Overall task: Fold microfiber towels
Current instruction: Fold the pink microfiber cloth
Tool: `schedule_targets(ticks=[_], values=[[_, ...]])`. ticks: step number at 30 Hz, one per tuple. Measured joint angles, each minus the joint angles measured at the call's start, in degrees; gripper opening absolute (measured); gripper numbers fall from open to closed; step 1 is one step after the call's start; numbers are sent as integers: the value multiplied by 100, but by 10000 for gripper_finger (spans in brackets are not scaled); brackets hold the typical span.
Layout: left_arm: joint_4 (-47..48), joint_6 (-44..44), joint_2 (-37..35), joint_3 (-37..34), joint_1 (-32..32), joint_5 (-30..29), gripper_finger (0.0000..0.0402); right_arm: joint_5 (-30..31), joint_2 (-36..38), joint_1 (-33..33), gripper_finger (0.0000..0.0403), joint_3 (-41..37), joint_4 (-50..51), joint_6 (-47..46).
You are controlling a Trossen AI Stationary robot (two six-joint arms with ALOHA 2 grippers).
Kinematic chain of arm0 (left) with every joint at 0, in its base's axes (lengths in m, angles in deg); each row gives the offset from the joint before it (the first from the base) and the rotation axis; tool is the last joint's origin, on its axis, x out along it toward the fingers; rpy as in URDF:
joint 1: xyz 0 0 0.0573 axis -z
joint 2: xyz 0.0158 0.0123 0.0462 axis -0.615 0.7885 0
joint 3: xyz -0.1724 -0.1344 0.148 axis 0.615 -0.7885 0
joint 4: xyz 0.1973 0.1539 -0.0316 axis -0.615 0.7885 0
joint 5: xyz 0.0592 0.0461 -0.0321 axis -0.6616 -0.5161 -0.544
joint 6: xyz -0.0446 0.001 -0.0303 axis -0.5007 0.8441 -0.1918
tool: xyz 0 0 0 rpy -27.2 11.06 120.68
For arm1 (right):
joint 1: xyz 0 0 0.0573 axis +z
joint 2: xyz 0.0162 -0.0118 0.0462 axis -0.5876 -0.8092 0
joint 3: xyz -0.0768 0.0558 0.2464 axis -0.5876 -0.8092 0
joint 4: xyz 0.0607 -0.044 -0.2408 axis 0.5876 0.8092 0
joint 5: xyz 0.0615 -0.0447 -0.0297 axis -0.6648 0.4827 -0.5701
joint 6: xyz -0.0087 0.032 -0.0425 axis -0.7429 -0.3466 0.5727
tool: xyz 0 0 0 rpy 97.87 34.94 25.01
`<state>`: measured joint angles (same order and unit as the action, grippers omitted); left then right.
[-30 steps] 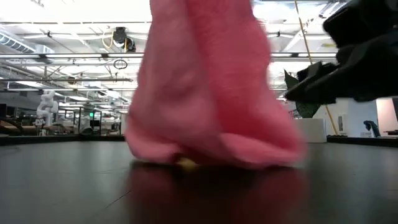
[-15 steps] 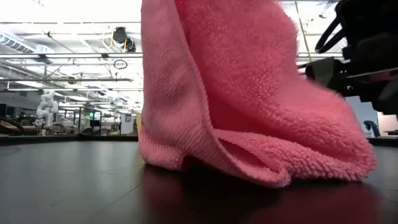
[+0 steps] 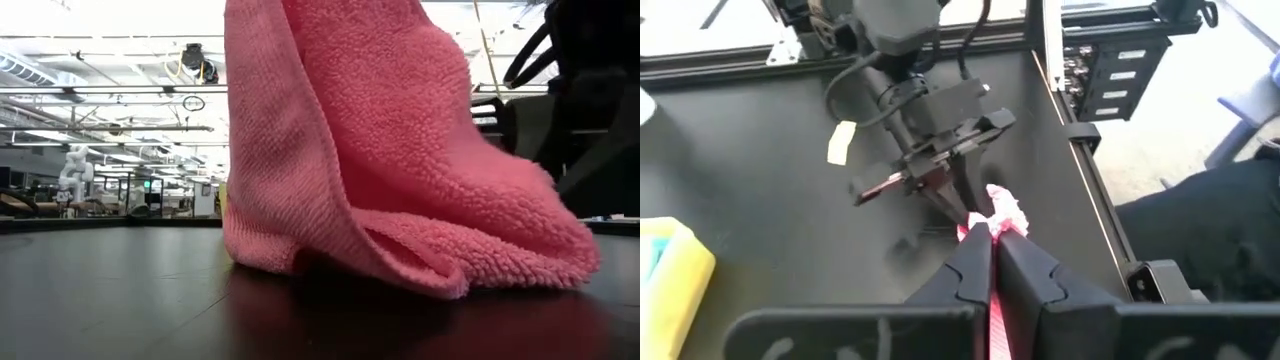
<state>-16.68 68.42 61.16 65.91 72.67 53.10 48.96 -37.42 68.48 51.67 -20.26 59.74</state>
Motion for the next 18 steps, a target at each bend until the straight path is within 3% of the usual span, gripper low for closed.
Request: schedule_targets(ticks=[3, 9, 11, 15, 18], values=[[-7, -25, -51, 0, 85, -202, 16, 495, 318, 87, 9, 0, 351, 184], [-194, 102, -396, 212, 512, -574, 5, 2083, 2188, 660, 5, 0, 2072, 10], [-388, 362, -497, 224, 713, -695, 7, 1878, 2882, 880, 2, 0, 2319, -186], [-744, 886, -538, 223, 951, -968, 18, 653, 3846, 1075, 2, -10, 2343, -597], [-580, 830, -531, 141, 1031, -1307, 10, 734, 4147, 1075, 2, -100, 2457, -804]])
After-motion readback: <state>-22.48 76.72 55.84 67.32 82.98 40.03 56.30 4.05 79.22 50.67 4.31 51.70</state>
